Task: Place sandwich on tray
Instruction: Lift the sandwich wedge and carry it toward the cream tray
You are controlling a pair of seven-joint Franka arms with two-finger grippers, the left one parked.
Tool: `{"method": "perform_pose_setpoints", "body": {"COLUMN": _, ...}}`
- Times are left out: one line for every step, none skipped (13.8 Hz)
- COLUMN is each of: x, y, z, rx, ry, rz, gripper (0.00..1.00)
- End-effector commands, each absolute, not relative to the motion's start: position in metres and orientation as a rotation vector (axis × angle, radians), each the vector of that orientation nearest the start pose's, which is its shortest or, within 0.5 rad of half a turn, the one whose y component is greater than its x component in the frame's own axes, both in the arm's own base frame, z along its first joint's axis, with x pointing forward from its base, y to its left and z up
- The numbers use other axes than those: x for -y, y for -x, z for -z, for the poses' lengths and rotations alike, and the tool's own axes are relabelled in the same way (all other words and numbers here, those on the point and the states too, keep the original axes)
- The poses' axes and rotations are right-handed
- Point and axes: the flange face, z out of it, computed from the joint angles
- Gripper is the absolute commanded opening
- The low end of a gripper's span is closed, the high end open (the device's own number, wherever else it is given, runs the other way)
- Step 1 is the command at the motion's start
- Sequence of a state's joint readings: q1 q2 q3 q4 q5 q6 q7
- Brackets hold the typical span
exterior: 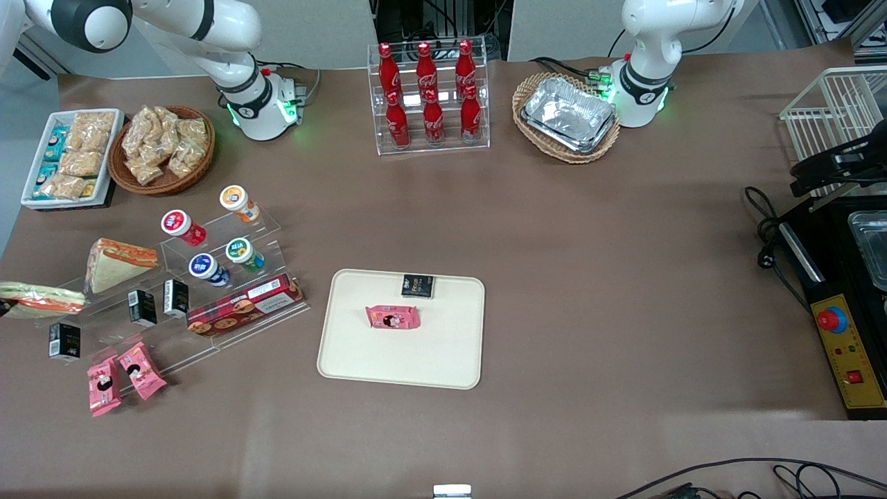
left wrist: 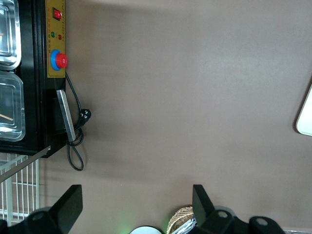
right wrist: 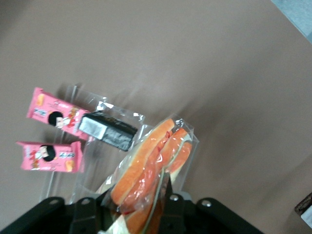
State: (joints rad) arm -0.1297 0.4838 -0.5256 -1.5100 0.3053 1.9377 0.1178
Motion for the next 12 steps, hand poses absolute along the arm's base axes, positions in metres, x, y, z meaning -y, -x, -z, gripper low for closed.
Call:
{"method": "perform_pose_setpoints", "body": {"x": 0.337, "y": -0.598, "z": -0.463, "rx": -1.170, "ry": 2.814, "rz": 0.057, "gripper": 0.00}}
{"method": "perform_pose_setpoints", "body": {"x": 0.332, "y": -0.600, "z": -0.471, "rx": -1.166, "ry": 2.790, "rz": 0.078, "gripper": 0.00}}
{"method": "perform_pose_setpoints", "body": {"x": 0.322, "y": -0.605, "z": -0.474, "rx": -1.173, "ry": 2.762, "rz": 0.090, "gripper": 0.00}}
{"method": "perform_pose_setpoints", "body": {"x": 0.306, "y": -0.614, "z": -0.474, "rx": -1.194, "ry": 2.738, "rz": 0.087, "gripper": 0.00}}
{"method": "perform_pose_setpoints", "body": {"x": 0.288, "y": -0.622, "z": -0.474, "rx": -1.241, "ry": 2.711, "rz": 0.079, "gripper": 0.00}}
{"method": "perform_pose_setpoints", "body": {"x": 0.261, "y": -0.635, "z": -0.474, "rx": -1.290, "ry": 2.679, "rz": 0.066, "gripper": 0.00}}
{"method": "perform_pose_setpoints", "body": {"x": 0.238, "y": -0.645, "z": -0.472, "rx": -1.348, "ry": 2.640, "rz": 0.052, "gripper": 0.00}}
{"method": "perform_pose_setpoints", "body": {"x": 0.216, "y": -0.653, "z": -0.471, "rx": -1.403, "ry": 2.605, "rz": 0.037, "gripper": 0.00}}
{"method": "perform_pose_setpoints", "body": {"x": 0.195, "y": -0.661, "z": -0.470, "rx": -1.441, "ry": 2.578, "rz": 0.029, "gripper": 0.00}}
{"method": "perform_pose_setpoints", "body": {"x": 0.173, "y": -0.669, "z": -0.469, "rx": -1.481, "ry": 2.548, "rz": 0.033, "gripper": 0.00}}
{"method": "perform_pose_setpoints", "body": {"x": 0.150, "y": -0.677, "z": -0.467, "rx": -1.511, "ry": 2.523, "rz": 0.037, "gripper": 0.00}}
{"method": "perform_pose_setpoints", "body": {"x": 0.124, "y": -0.685, "z": -0.464, "rx": -1.541, "ry": 2.495, "rz": 0.032, "gripper": 0.00}}
